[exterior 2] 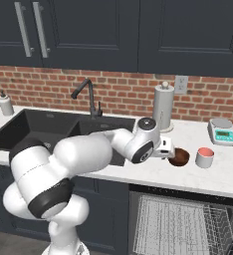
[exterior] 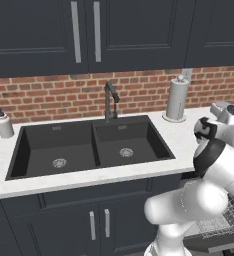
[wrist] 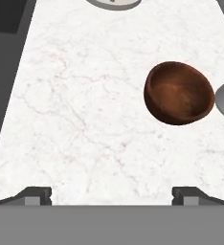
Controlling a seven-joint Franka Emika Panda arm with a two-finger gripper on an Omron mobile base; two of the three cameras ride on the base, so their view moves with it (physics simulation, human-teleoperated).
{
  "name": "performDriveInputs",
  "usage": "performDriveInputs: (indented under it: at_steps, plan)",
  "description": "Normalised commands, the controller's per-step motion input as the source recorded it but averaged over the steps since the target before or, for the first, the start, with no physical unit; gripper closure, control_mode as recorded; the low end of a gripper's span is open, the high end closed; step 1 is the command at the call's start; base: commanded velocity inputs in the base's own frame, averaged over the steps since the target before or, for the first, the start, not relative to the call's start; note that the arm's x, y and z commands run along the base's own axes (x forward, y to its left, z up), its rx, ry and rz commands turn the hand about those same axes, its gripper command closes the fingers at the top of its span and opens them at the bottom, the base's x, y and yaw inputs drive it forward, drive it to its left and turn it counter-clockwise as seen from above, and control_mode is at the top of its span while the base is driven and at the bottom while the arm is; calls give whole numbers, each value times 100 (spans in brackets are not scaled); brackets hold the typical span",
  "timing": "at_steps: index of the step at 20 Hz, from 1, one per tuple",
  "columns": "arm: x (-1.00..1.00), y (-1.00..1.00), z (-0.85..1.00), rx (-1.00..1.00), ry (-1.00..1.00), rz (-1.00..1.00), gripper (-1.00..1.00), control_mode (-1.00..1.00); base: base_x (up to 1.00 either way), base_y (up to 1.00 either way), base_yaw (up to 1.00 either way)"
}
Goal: Pick up the cup and bowl from the counter, place them in the dishwasher, and close the dishwasher door.
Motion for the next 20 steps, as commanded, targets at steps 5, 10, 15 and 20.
performDriveInputs:
  at_steps: [5,10,15,20]
  plan:
    - [13,-41,0,0,0,0,-100,-100,0,0,0]
    - [9,-55,0,0,0,0,-100,-100,0,0,0]
    - [6,-49,0,1,0,0,-100,-100,0,0,0]
    - [11,-34,0,1,0,0,-100,-100,0,0,0]
